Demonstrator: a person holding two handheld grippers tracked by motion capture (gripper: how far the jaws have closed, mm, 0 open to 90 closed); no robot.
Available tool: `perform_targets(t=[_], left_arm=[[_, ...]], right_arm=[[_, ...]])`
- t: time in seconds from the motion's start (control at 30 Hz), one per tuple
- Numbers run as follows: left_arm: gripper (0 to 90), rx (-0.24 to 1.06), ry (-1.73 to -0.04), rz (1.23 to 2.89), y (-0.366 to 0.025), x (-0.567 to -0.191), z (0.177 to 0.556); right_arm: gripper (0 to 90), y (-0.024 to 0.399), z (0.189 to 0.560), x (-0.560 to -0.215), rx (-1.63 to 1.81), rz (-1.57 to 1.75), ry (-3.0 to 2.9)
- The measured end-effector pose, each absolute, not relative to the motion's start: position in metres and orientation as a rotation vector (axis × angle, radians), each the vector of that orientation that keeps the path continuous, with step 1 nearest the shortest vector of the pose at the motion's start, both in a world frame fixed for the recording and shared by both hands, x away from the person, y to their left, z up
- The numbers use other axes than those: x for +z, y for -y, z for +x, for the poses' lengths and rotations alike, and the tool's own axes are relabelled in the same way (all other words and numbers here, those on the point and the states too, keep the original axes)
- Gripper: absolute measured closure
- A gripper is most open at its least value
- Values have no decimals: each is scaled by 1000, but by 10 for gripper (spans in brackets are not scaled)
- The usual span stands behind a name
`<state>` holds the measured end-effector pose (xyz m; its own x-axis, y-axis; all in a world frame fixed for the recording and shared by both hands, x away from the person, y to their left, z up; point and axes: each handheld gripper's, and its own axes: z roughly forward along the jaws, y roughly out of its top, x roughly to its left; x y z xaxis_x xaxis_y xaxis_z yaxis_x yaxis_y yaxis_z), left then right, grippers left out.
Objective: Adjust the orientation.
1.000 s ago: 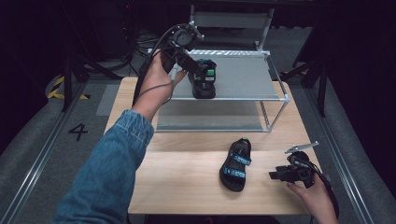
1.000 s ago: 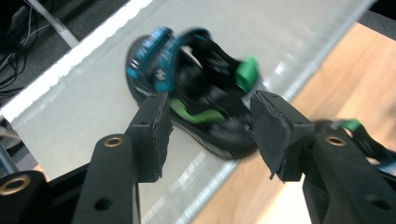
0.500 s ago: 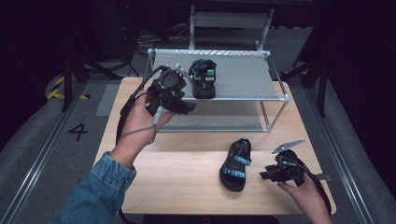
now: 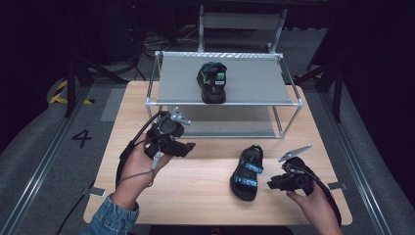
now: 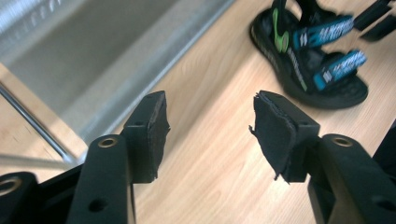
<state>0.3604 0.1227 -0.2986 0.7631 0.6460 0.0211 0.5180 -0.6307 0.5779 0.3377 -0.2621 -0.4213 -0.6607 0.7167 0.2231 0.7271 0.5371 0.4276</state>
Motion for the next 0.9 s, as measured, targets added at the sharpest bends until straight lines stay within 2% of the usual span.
perform_targets(t=[0.37,0.9], left_arm=[[401,302,-949,2443,-145,-325,367],[396,266,-1002,2465,-163,-334,365]], right_arm=[[838,241,340,-429,-701,-1189,2736],[866,204,342,-433,-673,-1040,2766]])
